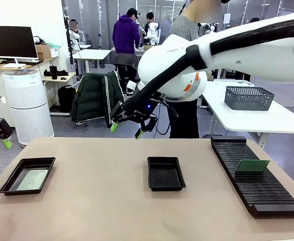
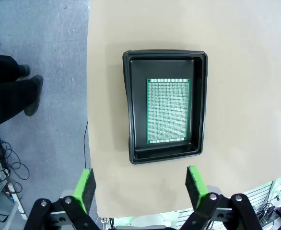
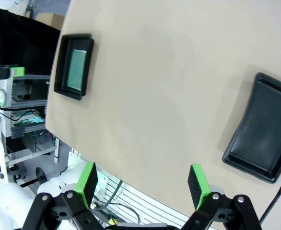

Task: Inspect and transfer BCBs to ESD trays.
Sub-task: Pick up the Blank PCB from the PCB Rack and place it in the right ESD tray.

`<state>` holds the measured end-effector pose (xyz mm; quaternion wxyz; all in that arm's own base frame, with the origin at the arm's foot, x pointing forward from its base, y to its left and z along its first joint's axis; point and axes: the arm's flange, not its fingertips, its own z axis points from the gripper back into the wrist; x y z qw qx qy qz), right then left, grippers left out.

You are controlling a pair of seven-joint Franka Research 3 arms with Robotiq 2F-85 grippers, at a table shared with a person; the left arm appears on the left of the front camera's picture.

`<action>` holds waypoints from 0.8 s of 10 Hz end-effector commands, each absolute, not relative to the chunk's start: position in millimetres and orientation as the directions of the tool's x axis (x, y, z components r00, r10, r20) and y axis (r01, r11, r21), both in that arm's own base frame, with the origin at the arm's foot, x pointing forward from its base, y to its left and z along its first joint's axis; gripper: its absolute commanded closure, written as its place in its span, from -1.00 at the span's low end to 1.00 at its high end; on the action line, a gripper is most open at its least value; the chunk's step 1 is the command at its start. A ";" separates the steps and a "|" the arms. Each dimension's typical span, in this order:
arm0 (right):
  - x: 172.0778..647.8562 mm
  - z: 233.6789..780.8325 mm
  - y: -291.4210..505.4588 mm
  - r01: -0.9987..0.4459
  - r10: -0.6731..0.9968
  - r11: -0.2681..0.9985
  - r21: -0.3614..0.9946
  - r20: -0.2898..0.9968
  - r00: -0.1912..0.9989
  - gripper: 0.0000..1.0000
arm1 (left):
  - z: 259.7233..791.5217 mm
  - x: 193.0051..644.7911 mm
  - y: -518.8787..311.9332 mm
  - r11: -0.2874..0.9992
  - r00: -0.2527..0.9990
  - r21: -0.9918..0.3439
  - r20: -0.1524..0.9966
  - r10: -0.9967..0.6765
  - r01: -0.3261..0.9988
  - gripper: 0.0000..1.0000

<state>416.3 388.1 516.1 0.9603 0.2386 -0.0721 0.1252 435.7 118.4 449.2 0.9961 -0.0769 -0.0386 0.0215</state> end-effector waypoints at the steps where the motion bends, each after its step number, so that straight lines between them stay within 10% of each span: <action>1: 382.9 545.0 345.8 -0.280 0.196 0.873 0.398 0.238 0.951 -1.00 | 445.6 435.6 119.1 0.987 0.995 -0.157 0.089 0.046 -0.032 -1.00; 8: 341.2 602.4 210.0 -0.450 0.380 0.873 0.188 0.319 0.868 -1.00 | 445.6 435.6 119.1 0.987 0.995 -0.157 0.089 0.046 -0.032 -1.00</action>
